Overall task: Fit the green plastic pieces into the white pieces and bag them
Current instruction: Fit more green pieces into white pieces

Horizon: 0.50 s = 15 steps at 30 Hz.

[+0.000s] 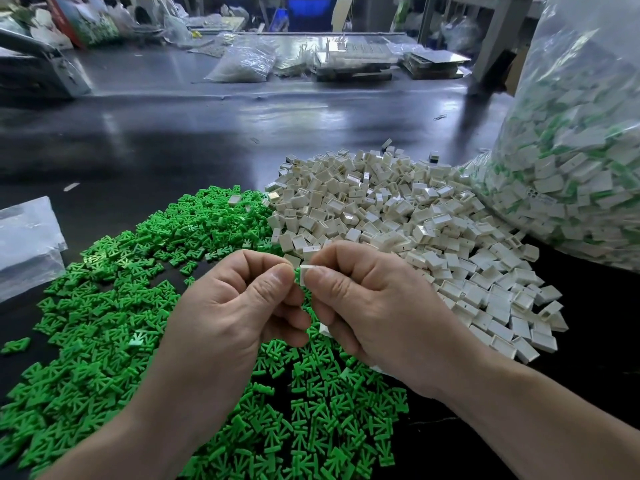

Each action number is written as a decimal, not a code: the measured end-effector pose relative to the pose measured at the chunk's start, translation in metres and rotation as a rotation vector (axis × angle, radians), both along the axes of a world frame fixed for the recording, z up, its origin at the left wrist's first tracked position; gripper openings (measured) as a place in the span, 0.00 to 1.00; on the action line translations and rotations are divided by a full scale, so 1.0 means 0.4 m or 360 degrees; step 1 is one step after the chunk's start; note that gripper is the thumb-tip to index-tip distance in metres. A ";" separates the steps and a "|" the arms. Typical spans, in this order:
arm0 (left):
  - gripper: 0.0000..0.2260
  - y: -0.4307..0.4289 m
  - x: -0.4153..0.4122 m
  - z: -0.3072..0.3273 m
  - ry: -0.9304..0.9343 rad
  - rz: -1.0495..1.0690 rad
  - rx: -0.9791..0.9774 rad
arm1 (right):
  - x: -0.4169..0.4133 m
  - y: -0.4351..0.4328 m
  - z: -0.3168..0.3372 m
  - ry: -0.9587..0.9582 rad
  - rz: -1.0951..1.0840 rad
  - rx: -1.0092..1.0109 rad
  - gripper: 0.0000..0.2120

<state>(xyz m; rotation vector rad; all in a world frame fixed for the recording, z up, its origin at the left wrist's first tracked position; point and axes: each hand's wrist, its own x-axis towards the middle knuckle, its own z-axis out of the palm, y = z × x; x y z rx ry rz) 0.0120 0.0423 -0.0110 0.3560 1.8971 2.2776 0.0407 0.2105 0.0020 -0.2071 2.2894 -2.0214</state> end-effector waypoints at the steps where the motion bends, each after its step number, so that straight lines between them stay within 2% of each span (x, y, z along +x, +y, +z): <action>1: 0.05 0.003 0.003 -0.001 -0.0009 0.0009 0.0028 | 0.002 -0.003 0.000 -0.0033 0.0002 -0.0049 0.10; 8: 0.05 0.016 0.013 -0.003 -0.0089 -0.0030 0.0213 | 0.007 -0.012 0.006 -0.0136 -0.0006 -0.0287 0.10; 15: 0.04 0.011 0.014 0.005 -0.0146 -0.0121 0.0256 | 0.010 -0.013 0.015 -0.0141 0.0026 -0.0305 0.10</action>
